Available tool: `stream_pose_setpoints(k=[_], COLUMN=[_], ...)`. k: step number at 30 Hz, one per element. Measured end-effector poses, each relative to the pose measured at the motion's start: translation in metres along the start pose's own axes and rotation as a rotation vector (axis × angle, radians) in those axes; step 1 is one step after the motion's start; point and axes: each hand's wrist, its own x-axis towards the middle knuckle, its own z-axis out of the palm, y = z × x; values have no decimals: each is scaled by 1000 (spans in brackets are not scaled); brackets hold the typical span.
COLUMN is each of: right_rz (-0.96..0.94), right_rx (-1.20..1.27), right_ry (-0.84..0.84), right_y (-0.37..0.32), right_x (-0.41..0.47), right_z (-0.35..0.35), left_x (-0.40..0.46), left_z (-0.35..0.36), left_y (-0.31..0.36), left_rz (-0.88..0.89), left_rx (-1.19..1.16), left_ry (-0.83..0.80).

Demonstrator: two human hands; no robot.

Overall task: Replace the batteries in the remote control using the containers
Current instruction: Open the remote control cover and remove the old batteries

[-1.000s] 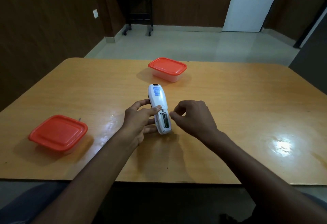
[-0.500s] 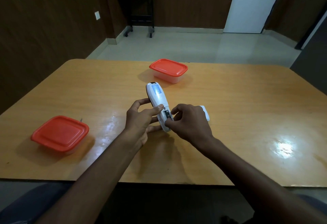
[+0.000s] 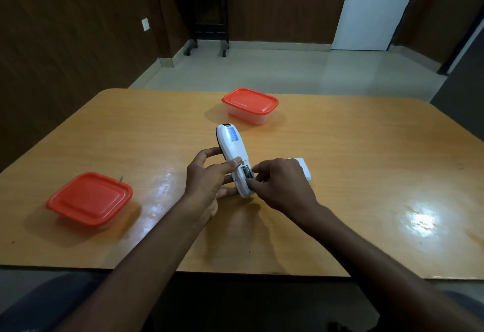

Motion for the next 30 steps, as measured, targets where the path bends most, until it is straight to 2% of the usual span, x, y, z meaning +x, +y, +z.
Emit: stream_pose_setpoints(k=[5, 10, 17, 21, 27, 30], right_rz=[-53, 45, 150, 180, 176, 180], right_rx=[-68, -108, -412, -385, -398, -410], right_ry=[53, 98, -48, -86, -93, -95], right_y=[-5, 4, 25, 29, 37, 37], right_x=[-4, 5, 11, 14, 15, 18], right_z=[1, -9, -14, -10, -6, -7], left_x=[1, 6, 13, 17, 23, 22], left_z=[1, -2, -9, -13, -21, -24], left_y=[-2, 0, -6, -10, -8, -6], left_rz=[2, -42, -33, -20, 108, 127], left_rx=[7, 59, 280, 400, 690, 746], left_ry=[16, 36, 64, 66, 93, 110])
